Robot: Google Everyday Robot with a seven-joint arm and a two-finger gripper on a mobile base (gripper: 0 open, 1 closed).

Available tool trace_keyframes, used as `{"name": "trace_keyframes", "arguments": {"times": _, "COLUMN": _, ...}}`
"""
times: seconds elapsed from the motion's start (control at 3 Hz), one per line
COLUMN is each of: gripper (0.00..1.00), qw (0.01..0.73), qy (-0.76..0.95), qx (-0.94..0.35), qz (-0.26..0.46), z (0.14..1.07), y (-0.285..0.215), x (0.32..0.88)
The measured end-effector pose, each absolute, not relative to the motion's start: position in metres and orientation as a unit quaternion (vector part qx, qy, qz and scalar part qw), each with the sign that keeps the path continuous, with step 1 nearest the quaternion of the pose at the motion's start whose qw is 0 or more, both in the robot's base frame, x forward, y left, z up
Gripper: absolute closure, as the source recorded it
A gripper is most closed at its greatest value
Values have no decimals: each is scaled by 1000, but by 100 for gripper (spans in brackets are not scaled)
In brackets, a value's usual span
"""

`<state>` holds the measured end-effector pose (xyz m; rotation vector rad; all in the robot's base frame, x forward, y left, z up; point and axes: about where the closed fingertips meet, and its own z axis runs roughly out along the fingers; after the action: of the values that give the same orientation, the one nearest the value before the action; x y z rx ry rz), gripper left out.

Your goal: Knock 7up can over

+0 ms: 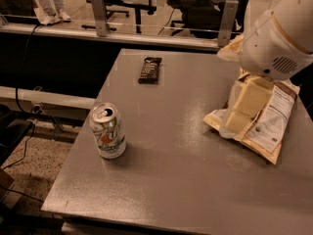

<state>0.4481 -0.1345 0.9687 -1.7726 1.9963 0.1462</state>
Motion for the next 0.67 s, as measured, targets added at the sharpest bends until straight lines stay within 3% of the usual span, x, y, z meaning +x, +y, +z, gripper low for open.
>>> {"name": "trace_keyframes", "arguments": {"times": 0.67, "gripper": 0, "qw": 287, "qy": 670, "qx": -668, "qz": 150, "z": 947, "y": -24, "x": 460}}
